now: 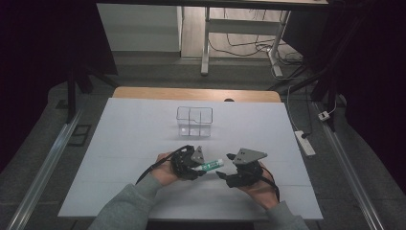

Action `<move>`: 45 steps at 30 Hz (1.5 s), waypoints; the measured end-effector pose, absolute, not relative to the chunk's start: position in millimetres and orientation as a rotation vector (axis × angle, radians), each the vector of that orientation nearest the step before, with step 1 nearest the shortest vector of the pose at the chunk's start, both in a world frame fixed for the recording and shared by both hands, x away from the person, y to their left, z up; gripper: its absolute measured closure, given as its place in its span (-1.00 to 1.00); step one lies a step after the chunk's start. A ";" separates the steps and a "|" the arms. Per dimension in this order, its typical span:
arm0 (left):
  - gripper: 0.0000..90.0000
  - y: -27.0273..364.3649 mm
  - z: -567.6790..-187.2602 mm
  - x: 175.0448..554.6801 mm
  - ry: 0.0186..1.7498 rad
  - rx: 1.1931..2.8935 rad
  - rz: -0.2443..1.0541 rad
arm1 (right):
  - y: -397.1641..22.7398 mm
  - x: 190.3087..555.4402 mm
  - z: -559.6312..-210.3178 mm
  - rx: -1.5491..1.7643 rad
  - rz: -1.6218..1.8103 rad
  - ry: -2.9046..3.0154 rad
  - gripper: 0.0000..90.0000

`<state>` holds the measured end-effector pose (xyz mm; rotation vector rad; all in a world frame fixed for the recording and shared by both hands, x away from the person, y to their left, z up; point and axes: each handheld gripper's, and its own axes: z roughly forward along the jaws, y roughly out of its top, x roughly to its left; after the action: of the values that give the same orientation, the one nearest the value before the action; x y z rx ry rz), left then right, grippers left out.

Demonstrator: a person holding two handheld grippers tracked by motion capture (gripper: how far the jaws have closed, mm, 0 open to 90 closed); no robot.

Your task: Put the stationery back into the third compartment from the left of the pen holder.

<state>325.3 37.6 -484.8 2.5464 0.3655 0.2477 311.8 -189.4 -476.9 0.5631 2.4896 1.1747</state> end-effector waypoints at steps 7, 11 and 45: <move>0.44 31.4 -486.4 325.1 0.343 2.564 0.235 | -183.0 313.7 -478.6 0.498 1.109 2.525 -0.38; 0.44 29.8 -486.8 324.8 0.330 2.574 0.229 | -179.8 313.6 -477.4 0.457 1.101 2.545 -0.35; 0.42 31.8 -482.8 316.0 0.201 2.607 0.122 | -138.9 293.3 -497.9 -0.058 0.652 2.642 0.40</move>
<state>316.0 31.8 -482.8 2.6068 0.2014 0.1218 293.3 -138.9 -497.9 -0.0580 2.6421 0.6517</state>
